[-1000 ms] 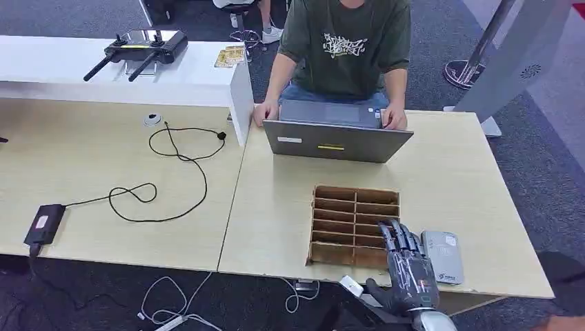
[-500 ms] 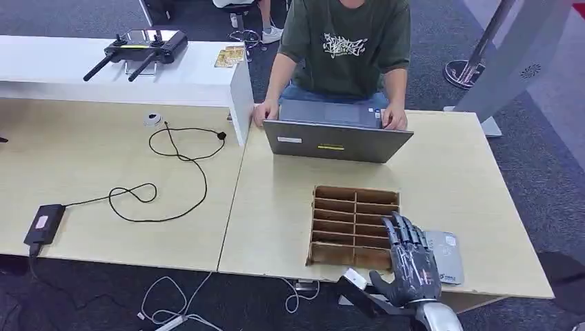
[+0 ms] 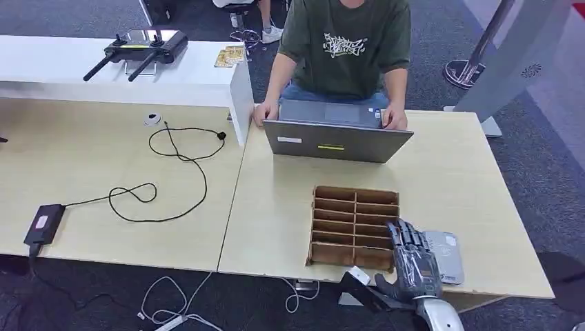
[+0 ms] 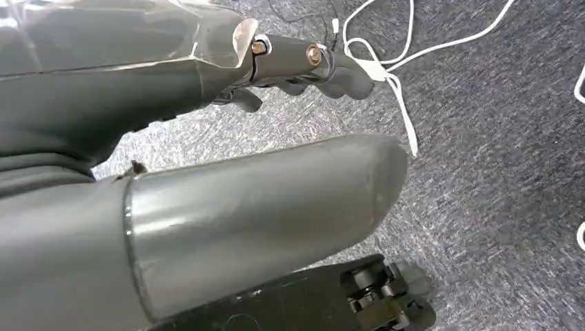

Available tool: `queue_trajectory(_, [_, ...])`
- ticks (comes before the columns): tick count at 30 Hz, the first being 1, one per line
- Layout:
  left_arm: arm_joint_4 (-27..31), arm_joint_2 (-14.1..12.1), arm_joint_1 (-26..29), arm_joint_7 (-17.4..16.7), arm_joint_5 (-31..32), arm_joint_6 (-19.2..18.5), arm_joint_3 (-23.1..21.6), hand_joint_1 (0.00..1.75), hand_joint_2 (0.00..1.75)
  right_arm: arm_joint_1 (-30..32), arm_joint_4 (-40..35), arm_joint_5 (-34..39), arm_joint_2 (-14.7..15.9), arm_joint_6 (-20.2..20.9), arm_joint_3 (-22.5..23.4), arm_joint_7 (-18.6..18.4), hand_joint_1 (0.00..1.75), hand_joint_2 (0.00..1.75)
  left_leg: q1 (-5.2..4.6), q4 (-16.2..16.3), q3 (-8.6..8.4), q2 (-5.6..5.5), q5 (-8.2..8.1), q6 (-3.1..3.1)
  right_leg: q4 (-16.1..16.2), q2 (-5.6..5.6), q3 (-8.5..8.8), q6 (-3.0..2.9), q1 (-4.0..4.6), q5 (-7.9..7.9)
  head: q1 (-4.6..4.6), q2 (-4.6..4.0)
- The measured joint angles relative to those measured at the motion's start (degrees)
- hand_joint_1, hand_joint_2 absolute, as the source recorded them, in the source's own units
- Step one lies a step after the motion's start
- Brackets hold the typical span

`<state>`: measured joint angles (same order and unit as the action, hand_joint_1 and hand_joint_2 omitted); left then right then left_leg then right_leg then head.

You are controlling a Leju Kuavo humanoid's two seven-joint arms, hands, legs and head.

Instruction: Pass the card to the sensor for recognition and then transmit it.

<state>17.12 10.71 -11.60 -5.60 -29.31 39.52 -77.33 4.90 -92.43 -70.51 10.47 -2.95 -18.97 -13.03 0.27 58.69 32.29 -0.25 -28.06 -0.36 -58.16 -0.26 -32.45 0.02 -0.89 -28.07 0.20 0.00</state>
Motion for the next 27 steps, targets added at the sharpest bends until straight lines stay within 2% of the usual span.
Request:
queue_trajectory(8, [1.0, -0.5, 0.6, -0.5, 1.8, -0.6, 3.1, 0.0, 0.0, 0.1, 0.9, -0.4, 0.0, 0.0, 0.5, -0.2, 0.0, 1.75, 0.0, 0.0, 0.0, 0.0, 0.0, 0.0, 0.0, 0.0, -0.01, 0.0, 0.0, 0.0, 0.0, 0.0])
queue_trajectory(17, [1.3, -0.7, 1.2, -1.5, 7.1, -2.1, 7.3, 0.0, 0.0, 0.3, 0.9, -1.5, 0.0, -0.4, 0.9, -0.5, 0.0, 1.75, 0.0, 0.0, 0.0, 0.0, 0.0, 0.0, 0.0, 0.0, -0.01, 0.0, 0.0, 0.0, 0.0, 0.0])
queue_trajectory(27, [1.8, -0.8, 2.0, -1.7, 13.6, -2.4, 12.6, 0.0, 0.0, -0.4, -0.1, -1.4, -0.5, -2.8, 1.0, 1.2, 0.0, 1.75, 0.0, 0.0, 0.0, 0.0, 0.0, 0.0, 0.0, 0.0, -0.01, 0.0, 0.0, 0.0, 0.0, 0.0])
